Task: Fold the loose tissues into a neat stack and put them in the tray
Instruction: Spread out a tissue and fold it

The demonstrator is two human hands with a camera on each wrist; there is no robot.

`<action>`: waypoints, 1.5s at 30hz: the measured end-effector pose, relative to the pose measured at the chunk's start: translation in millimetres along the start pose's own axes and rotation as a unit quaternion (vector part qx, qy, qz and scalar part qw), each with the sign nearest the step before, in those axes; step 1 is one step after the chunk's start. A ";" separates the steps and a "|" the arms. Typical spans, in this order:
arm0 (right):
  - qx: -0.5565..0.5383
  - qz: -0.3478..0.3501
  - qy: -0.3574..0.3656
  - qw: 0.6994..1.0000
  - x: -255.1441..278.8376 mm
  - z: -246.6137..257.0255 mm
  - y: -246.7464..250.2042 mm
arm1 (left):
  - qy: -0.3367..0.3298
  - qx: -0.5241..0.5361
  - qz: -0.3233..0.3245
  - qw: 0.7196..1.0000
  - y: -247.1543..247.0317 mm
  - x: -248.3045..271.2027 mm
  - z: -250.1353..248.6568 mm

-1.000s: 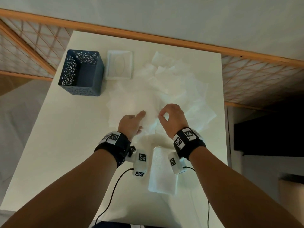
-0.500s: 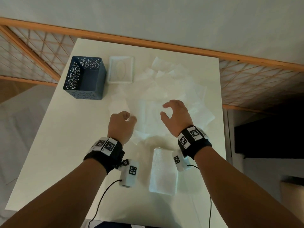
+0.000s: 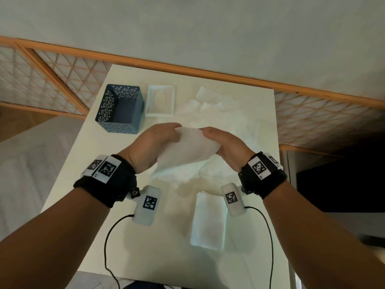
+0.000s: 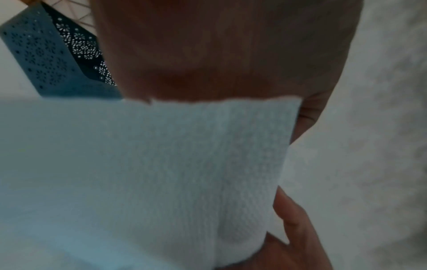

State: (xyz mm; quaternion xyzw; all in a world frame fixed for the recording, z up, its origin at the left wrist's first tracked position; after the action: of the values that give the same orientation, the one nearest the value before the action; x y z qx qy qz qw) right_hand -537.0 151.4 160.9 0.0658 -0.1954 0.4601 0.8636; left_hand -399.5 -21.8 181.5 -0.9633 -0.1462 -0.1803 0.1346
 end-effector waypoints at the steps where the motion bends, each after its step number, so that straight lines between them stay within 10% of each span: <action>1: -0.025 0.003 0.002 1.000 5.1 -0.4 0.4 | 0.006 0.016 -0.001 1.000 -0.4 -0.8 -2.6; 12: -0.027 -0.071 0.041 0.996 45.8 -14.4 -2.6 | 0.031 0.138 -0.048 0.989 -2.0 7.3 -0.1; 45: -0.001 -0.174 0.076 0.982 72.5 -2.0 10.4 | -0.070 -0.111 -0.077 0.988 -17.4 33.1 0.2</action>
State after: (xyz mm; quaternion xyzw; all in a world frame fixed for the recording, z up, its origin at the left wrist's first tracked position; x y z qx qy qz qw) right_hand -508.7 213.6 187.3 0.0629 -0.1147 0.3059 0.9430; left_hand -375.7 1.9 197.7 -0.9685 -0.2077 -0.1376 0.0020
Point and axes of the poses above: each hand's wrist, its own x-axis away from the middle knuckle, its own y-axis out of the back of the hand, z = x × y, the point moved 1 cm from there along -x, towards the middle knuckle, and after that the axes turned 2 degrees about -z, right-handed, at the moved point
